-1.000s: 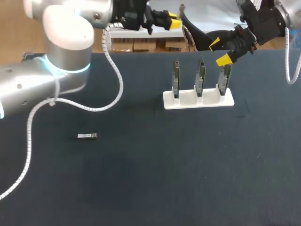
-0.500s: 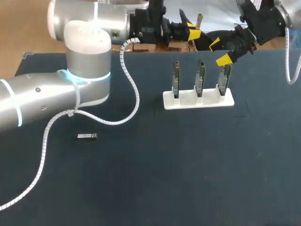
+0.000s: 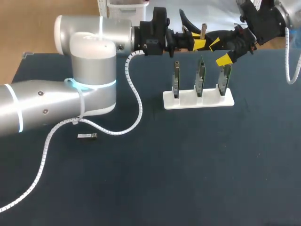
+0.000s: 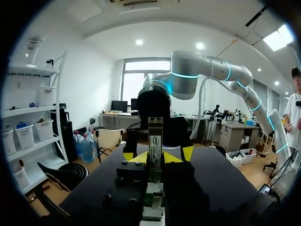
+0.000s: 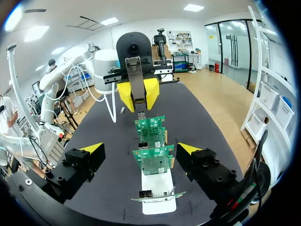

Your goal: Pick up the optical module with the left hand, and insert it into the network port with the right hand.

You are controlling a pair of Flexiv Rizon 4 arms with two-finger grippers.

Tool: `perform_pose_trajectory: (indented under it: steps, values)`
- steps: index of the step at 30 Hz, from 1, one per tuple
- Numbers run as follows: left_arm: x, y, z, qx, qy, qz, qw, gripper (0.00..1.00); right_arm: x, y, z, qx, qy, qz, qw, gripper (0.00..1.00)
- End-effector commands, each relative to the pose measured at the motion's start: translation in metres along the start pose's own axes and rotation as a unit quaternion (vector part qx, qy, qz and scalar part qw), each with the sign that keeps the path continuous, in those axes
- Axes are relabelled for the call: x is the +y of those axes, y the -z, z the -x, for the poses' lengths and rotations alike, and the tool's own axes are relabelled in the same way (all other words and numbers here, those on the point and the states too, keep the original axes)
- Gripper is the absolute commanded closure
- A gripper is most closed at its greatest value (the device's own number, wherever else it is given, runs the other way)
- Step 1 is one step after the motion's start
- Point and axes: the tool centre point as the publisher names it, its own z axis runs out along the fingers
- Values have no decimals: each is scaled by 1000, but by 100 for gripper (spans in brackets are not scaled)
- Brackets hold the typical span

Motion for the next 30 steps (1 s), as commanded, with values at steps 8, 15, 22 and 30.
perform_pose_trajectory:
  steps: [8, 15, 22, 30]
  values:
    - [-12, -6, -9, 3, 5, -5, 1000, 100, 1, 0, 0, 1, 0, -2, 1000, 0]
    - [-12, -9, -12, 6, 2, -9, 1000, 100, 1, 0, 0, 1, 0, -2, 1000, 0]
    - [-9, -12, -20, 11, 2, -5, 1000, 100, 1, 0, 0, 1, 0, -2, 1000, 0]
    - [-7, -13, -24, 4, 9, -2, 1000, 100, 1, 0, 0, 1, 0, -2, 1000, 0]
